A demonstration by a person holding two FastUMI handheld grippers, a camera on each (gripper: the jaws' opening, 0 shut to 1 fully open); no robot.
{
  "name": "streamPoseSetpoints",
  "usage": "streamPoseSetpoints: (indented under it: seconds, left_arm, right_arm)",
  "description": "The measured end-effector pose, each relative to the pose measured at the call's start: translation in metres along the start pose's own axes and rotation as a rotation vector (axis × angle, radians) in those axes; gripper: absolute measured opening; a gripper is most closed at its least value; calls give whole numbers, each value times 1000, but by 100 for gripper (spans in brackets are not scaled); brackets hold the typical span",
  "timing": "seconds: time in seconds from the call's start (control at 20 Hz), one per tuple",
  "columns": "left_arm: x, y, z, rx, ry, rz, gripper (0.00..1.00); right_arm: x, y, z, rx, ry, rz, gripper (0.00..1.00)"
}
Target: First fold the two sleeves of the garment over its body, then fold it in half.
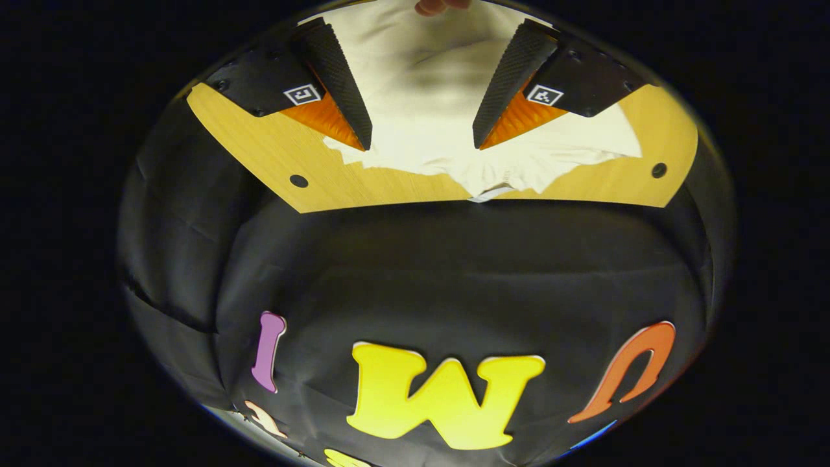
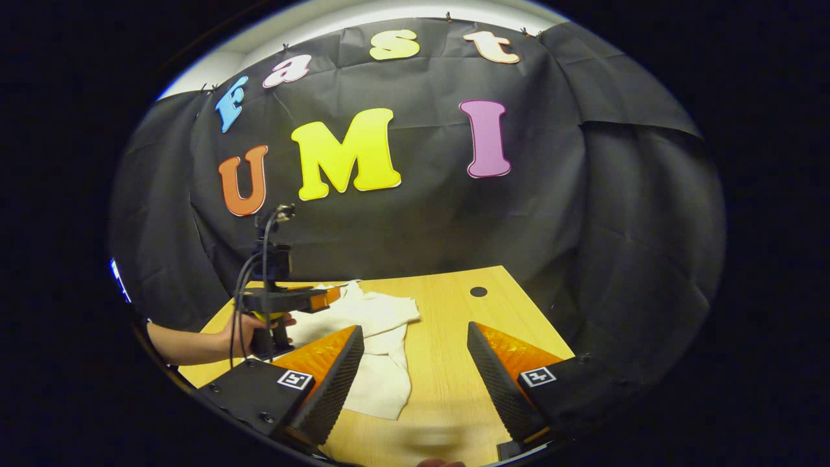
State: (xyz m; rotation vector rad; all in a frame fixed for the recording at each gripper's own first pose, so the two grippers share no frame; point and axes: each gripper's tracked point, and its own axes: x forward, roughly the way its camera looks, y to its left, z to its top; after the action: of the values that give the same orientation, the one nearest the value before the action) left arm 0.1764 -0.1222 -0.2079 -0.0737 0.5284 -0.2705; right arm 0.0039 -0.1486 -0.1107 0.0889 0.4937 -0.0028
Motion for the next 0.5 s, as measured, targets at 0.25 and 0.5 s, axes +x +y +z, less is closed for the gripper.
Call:
streamPoseSetpoints:
  seconds: [0.25, 0.5]
  left_arm:
    - [-79, 31, 13, -8, -103, 113, 98]
    - [-141, 50, 0, -31, -111, 151, 98]
  right_arm:
    - [13, 31, -1, -12, -17, 54, 100]
    - [29, 51, -12, -30, 7, 69, 100]
